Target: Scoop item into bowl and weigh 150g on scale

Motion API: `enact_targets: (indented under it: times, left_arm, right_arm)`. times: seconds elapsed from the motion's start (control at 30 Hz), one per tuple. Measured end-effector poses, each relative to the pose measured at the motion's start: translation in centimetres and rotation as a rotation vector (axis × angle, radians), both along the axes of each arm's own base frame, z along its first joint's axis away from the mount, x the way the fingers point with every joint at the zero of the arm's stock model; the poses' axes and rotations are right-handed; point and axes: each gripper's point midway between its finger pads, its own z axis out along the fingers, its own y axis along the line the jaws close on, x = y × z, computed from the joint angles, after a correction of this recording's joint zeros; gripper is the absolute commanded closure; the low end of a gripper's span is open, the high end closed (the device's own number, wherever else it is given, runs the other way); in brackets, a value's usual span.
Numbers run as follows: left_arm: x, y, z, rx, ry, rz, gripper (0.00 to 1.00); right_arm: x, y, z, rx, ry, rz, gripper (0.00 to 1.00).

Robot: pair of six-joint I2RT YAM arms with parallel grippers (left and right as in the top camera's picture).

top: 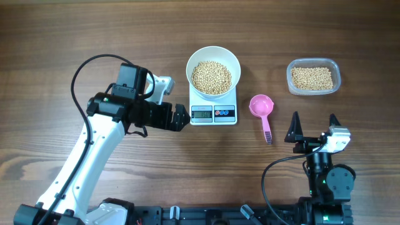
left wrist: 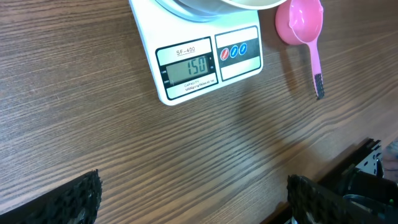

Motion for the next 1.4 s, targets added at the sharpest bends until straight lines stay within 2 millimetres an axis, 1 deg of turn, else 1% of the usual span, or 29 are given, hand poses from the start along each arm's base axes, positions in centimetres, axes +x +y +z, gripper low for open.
enact_targets:
  times: [1.17,1.4]
  left_arm:
    - [0.0,0.01,-0.01,0.001,0.0,0.0,0.0]
    - [0.19,0.5,0.09,0.028,-0.019,0.012,0.0]
  right_arm:
    - [0.0,0.01,0.0,0.0,0.0,0.0,0.0]
    - [0.0,0.01,0.01,0.0,0.0,0.0,0.0]
